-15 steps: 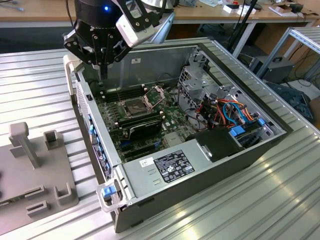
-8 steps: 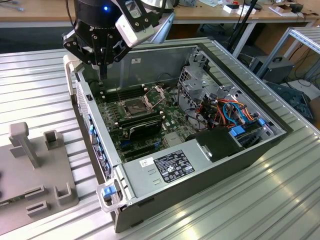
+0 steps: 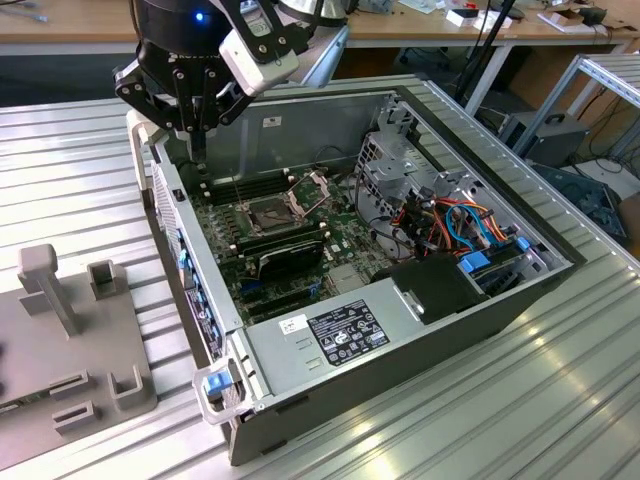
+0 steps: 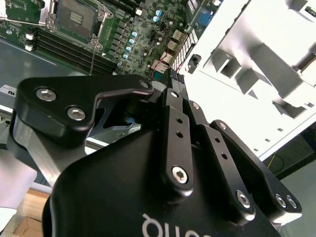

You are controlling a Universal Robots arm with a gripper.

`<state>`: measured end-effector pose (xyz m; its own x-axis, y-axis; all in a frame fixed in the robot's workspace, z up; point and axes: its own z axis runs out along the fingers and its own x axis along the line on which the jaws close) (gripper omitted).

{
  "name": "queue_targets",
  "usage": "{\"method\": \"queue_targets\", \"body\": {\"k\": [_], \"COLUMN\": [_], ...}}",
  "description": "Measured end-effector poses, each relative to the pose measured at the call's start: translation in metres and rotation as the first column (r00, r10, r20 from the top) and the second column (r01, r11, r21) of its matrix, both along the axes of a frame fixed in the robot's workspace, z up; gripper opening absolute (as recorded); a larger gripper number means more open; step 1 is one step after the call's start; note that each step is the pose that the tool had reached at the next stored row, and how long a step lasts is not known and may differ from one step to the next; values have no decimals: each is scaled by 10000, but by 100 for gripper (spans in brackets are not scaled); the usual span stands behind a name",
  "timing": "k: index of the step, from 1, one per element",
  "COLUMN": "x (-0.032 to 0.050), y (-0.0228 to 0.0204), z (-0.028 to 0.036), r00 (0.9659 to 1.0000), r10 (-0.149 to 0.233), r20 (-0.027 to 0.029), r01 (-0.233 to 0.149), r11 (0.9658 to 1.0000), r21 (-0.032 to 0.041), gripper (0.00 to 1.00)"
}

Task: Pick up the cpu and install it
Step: 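Reach for the cpu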

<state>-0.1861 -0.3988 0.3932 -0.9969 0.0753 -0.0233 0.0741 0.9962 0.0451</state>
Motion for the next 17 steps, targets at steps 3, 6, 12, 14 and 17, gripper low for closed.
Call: {"method": "queue_targets", "body": {"k": [3,6,12,14,17], "x": [-3,-4,-21,-36,-67], "y": [0,0,-1,0,0], "z": [1,0,0,0,0], "r00": [10000,10000,10000,10000,10000], "r10": [0,0,-1,-1,-1], "r20": [0,0,0,0,0], "r01": [0,0,1,1,1], "r11": [10000,10000,10000,10000,10000], "r21": [-1,0,1,0,0], "gripper": [11,11,11,11,11]}}
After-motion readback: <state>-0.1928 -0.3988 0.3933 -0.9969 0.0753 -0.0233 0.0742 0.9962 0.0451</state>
